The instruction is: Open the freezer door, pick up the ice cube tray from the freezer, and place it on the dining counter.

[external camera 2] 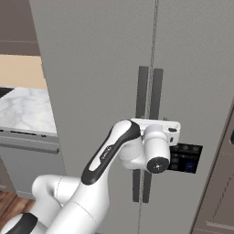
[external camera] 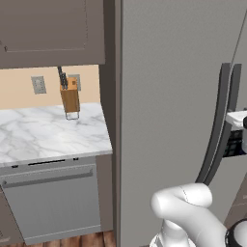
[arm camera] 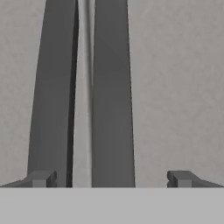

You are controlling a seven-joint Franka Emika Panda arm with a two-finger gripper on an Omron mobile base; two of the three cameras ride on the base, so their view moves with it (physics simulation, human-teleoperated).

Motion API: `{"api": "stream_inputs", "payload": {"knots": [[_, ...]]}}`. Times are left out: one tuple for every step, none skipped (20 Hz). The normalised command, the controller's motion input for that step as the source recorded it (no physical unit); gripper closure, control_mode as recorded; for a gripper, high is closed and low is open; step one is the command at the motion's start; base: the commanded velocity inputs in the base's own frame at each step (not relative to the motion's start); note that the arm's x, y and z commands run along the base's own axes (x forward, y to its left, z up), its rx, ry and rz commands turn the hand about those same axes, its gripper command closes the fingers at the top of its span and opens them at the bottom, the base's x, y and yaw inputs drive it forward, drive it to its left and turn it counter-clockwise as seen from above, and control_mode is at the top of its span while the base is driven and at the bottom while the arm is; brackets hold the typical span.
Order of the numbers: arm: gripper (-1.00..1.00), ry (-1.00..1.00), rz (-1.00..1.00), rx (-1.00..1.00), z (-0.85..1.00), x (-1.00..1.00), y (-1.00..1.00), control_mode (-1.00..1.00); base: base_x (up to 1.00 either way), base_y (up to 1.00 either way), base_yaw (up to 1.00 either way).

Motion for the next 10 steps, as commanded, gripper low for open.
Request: {"api": "stream_inputs", "payload": {"knots": [[-1.0,0.0,0.0,0.0,0.0,0.14,0.0,-1.0,0.0,0.0,0.0],[-1.0,0.0,0.0,0.0,0.0,0.11,0.0,-1.0,0.0,0.0,0.0],[-1.0,0.0,0.0,0.0,0.0,0.1,0.0,-1.0,0.0,0.0,0.0],[-1.0,0.0,0.0,0.0,0.0,0.11,0.0,-1.0,0.0,0.0,0.0],[-1.0,0.0,0.0,0.0,0.0,0.12,-0.01,-1.0,0.0,0.0,0.0],[-1.0,0.0,0.0,0.0,0.0,0.14,-0.04,-1.0,0.0,0.0,0.0],[-1.0,0.0,0.0,0.0,0.0,0.15,-0.04,-1.0,0.0,0.0,0.0],[-1.0,0.0,0.0,0.0,0.0,0.15,-0.06,-1.0,0.0,0.0,0.0],[-1.0,0.0,0.0,0.0,0.0,0.15,-0.09,-1.0,0.0,0.0,0.0],[-1.0,0.0,0.0,0.01,0.0,0.14,-0.1,-1.0,0.0,0.0,0.0]]}}
